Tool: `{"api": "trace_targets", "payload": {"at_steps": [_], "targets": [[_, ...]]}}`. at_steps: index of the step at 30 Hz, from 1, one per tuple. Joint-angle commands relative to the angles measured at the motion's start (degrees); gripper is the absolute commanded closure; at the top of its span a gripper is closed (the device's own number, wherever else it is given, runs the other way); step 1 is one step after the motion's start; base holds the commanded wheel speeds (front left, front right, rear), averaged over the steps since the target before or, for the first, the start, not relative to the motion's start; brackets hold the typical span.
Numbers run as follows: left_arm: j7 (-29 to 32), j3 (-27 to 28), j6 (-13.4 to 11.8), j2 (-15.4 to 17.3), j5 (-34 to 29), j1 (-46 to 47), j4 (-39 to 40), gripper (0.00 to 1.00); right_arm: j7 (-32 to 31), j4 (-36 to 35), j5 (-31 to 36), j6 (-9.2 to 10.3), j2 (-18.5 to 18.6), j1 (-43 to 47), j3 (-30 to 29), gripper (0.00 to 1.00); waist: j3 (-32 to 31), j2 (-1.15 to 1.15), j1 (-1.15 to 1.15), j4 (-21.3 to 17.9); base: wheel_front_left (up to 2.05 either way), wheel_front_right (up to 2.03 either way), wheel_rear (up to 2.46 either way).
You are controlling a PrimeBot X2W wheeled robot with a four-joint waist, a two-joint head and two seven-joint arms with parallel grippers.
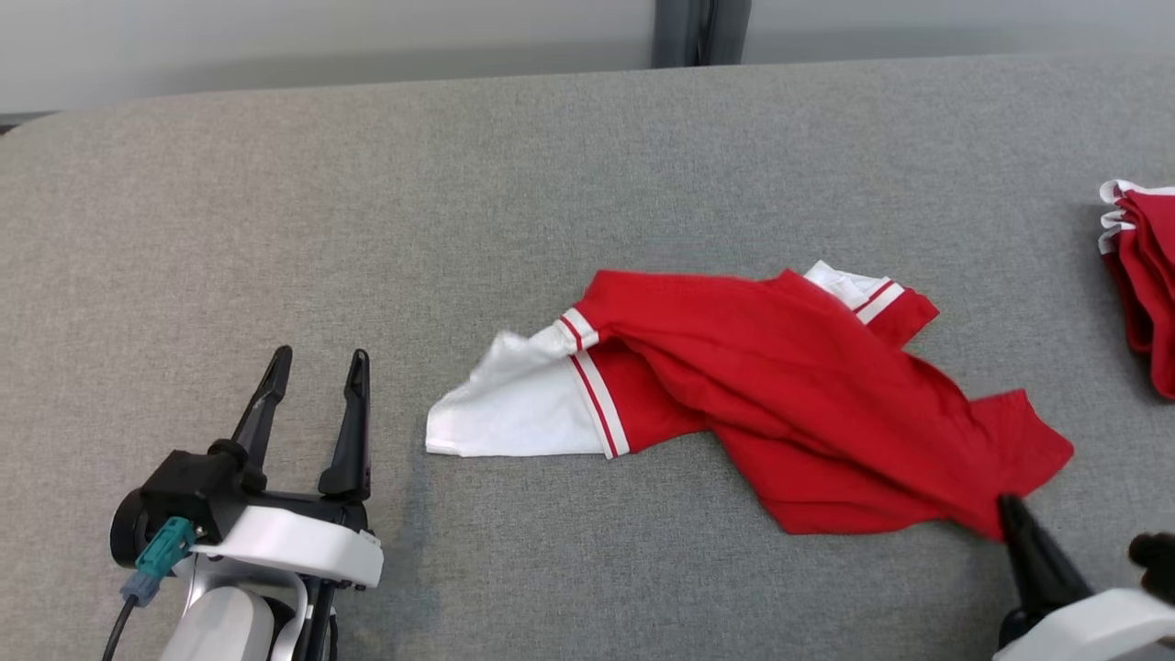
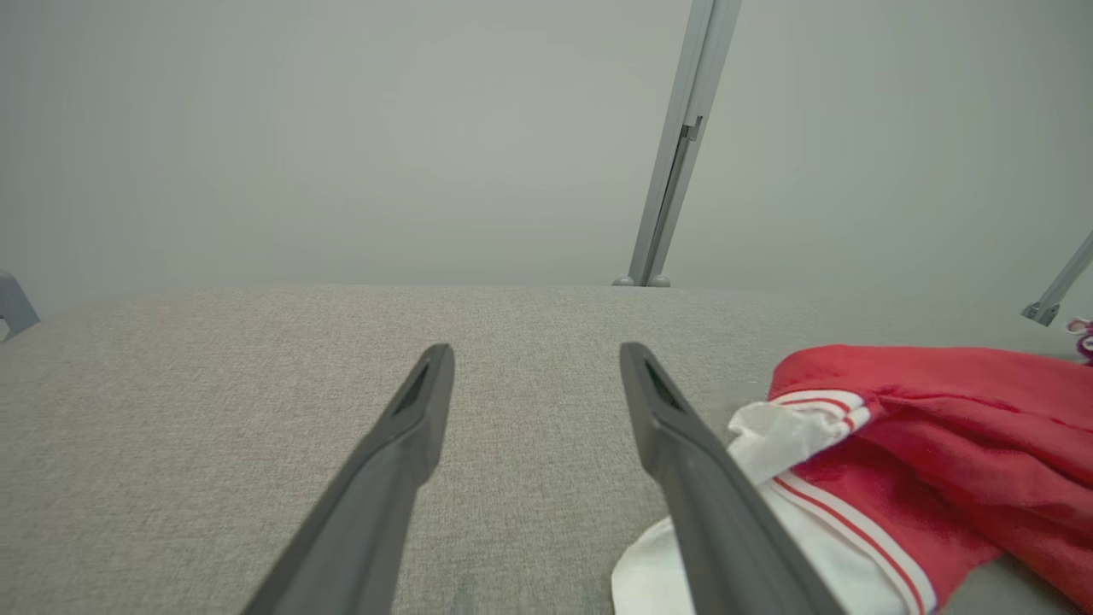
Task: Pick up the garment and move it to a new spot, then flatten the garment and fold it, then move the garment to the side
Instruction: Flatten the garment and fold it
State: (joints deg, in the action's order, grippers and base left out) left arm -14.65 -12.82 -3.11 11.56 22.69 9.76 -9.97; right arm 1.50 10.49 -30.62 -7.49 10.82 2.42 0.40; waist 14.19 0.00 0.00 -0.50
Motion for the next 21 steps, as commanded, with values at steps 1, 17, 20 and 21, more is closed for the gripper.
{"api": "trace_targets", "payload": {"at_steps": [1, 17, 20, 21], "targets": [[0.2, 0.2, -0.4, 0.4, 0.2, -0.4, 0.3, 0.0, 1.2, 2.4, -1.3, -0.01, -0.3, 0.0, 0.5, 1.0, -0.6, 0.0, 0.0, 0.1, 0.0, 0.0, 0.0], [1.3, 0.1, -1.6, 1.3, 1.0, -3.6, 1.6, 0.0, 11.3, 9.3, 1.7, -0.01, 1.6, -6.2, 3.1, 0.0, -3.2, 0.0, 0.0, -0.7, 0.0, 0.0, 0.0], [1.3, 0.0, -1.8, 1.3, 1.1, -4.2, 1.6, 0.0, 12.2, 6.3, 6.0, -0.02, 0.2, -6.8, 0.4, 0.0, -4.0, 0.0, 0.0, -0.7, 0.0, 0.0, 0.0], [1.3, 0.0, -1.9, 1.3, 1.2, -4.6, 1.7, 0.0, 12.3, 5.1, 7.3, -0.02, -0.2, -6.9, -0.3, 0.0, -4.3, 0.0, 0.0, -0.7, 0.0, 0.0, 0.0]]}}
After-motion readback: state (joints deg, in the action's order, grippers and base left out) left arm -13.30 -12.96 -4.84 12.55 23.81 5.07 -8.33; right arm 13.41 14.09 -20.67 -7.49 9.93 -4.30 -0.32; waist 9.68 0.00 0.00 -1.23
